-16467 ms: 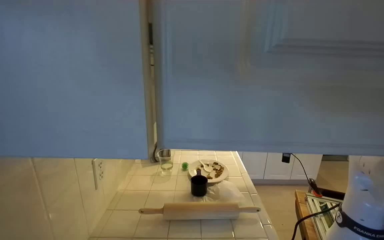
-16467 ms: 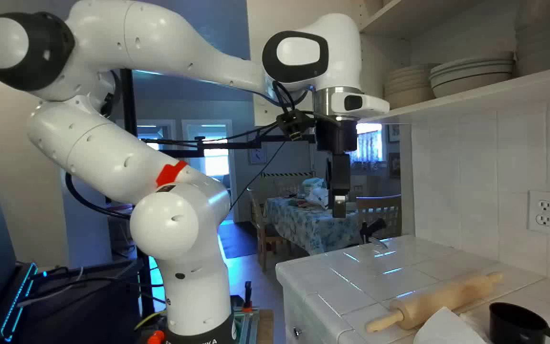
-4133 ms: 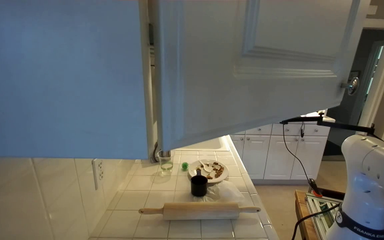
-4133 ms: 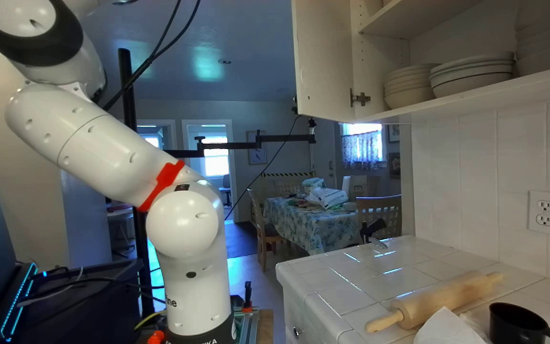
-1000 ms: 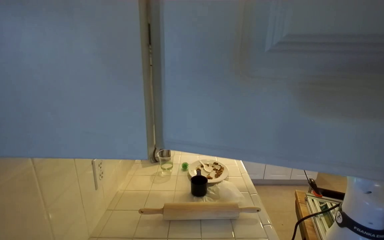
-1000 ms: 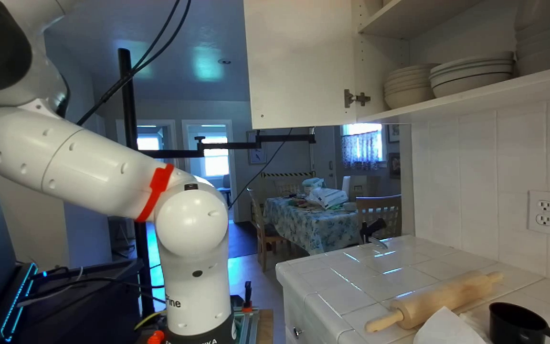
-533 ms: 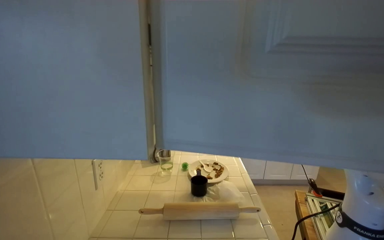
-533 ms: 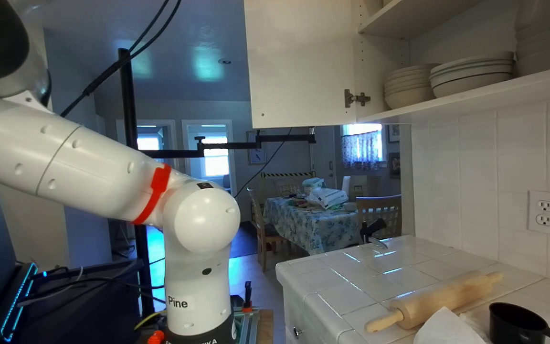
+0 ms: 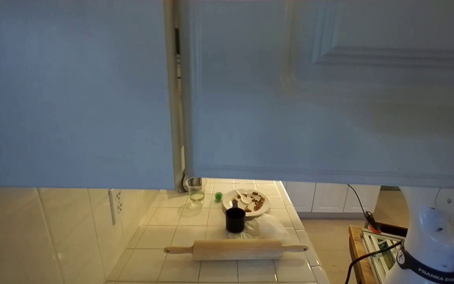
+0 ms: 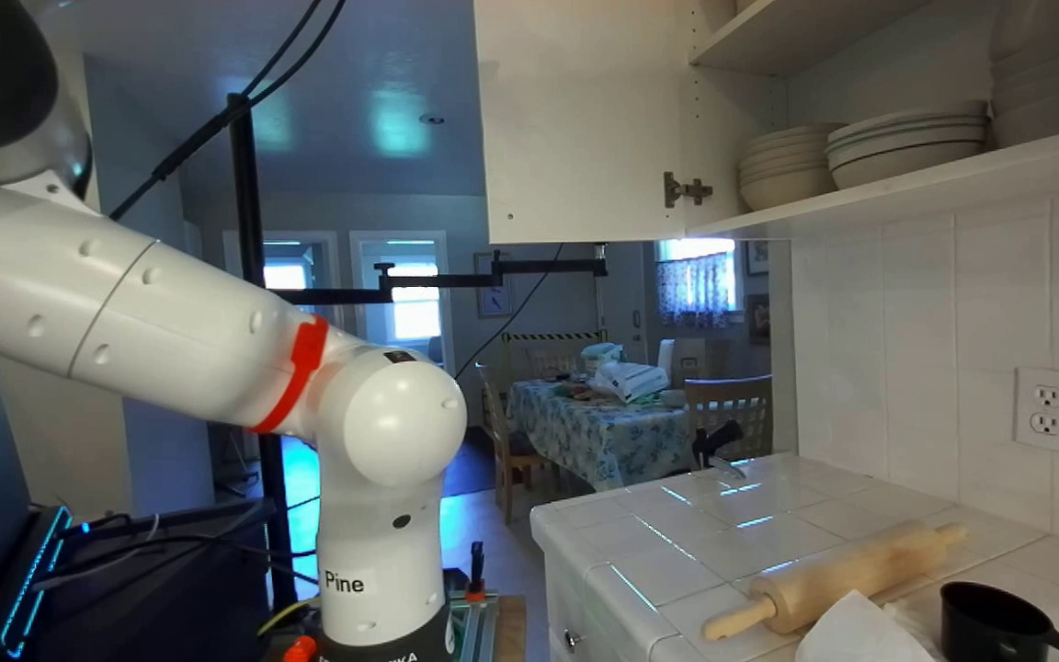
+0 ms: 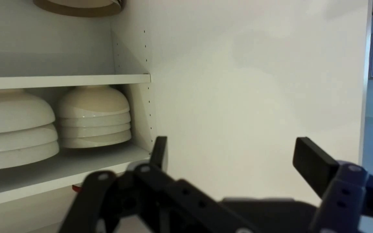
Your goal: Close the cabinet door
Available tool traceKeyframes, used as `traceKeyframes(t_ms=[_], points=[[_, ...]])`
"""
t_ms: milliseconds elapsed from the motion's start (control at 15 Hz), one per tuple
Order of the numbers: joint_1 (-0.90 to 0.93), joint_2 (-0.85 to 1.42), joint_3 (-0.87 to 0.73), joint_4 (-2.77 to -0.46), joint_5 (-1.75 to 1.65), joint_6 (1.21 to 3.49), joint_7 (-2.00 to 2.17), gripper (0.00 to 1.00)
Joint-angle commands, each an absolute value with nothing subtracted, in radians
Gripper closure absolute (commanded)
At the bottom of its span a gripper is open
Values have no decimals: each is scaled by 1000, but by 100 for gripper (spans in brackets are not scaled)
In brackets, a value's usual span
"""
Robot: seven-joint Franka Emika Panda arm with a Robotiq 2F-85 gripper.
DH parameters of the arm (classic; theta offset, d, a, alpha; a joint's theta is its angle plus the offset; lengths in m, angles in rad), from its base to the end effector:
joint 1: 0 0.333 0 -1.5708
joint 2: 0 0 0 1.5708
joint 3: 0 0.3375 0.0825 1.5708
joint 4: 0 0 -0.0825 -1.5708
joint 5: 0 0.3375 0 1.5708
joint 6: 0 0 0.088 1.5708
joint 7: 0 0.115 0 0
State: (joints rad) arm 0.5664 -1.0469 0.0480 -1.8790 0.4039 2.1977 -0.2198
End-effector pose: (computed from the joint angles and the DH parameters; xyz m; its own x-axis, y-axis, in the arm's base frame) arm 0.0367 0.0739 0.9255 0.1343 0.1098 0.9848 0.7861 -0.6169 -0.0384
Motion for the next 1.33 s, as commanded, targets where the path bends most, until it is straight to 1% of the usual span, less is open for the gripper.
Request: traceKeyframes(t_ms=[0,600,867,1267], points=[[540,-1027,65,-1865,432,2169,-188,0],[449,-1049,173,-1834,445,2080,10,0],[464,-1055,190,-1811,468,2039,18,0],[440,-1004,233,-1782,516,2098,32,0]])
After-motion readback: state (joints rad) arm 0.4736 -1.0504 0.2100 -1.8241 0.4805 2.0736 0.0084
